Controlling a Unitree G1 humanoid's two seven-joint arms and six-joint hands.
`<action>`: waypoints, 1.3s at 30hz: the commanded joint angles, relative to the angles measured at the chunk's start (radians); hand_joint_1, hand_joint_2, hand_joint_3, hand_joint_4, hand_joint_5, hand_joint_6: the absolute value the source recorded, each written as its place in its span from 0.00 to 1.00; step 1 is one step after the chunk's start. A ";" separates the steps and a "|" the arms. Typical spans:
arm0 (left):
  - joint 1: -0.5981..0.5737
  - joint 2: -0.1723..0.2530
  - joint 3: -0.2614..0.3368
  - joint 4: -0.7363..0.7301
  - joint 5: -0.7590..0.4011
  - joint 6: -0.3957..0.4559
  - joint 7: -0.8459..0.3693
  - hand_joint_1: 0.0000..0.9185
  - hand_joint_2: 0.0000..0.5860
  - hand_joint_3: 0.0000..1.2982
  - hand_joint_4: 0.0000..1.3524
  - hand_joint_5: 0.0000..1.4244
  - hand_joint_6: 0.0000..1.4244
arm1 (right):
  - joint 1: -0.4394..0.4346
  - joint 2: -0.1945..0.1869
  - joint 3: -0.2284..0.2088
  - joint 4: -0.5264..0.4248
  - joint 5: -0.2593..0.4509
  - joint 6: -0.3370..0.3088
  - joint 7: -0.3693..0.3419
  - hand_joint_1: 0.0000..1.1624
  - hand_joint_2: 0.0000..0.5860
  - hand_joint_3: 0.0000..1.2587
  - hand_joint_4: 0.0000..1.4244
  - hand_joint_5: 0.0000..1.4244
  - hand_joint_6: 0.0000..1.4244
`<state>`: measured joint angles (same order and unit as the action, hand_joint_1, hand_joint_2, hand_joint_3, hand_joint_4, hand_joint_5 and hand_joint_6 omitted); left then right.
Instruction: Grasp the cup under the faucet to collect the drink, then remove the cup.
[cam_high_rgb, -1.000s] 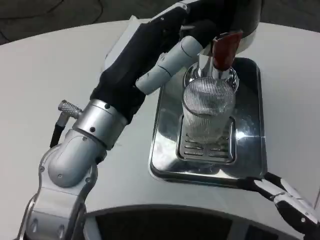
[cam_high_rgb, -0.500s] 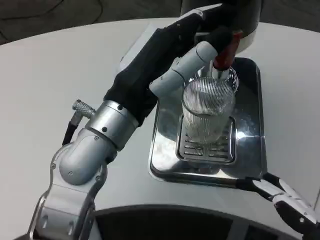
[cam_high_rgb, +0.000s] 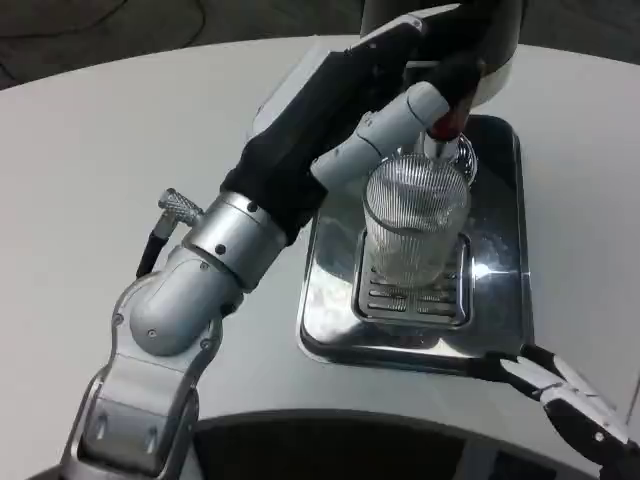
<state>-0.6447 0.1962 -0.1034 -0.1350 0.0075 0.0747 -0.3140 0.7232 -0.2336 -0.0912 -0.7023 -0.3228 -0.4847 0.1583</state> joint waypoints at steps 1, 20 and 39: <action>-0.016 0.008 -0.015 0.018 0.012 -0.040 -0.019 0.15 0.15 0.21 0.15 0.20 0.17 | 0.008 0.000 0.001 -0.005 -0.004 0.005 0.003 0.36 0.88 0.18 0.10 0.03 0.00; -0.007 0.048 -0.041 0.043 0.061 -0.113 -0.049 0.15 0.16 0.21 0.14 0.20 0.16 | 0.005 -0.001 -0.005 -0.008 0.004 0.007 0.002 0.36 0.88 0.19 0.10 0.03 0.00; -0.007 0.060 -0.040 0.098 0.043 -0.188 -0.086 0.13 0.15 0.06 0.12 0.19 0.14 | -0.008 0.000 0.001 -0.005 -0.002 0.019 0.003 0.36 0.88 0.19 0.10 0.03 0.00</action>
<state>-0.6571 0.2560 -0.1378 -0.0564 0.0672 -0.0916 -0.3746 0.7106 -0.2349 -0.0912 -0.7028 -0.3228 -0.4723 0.1583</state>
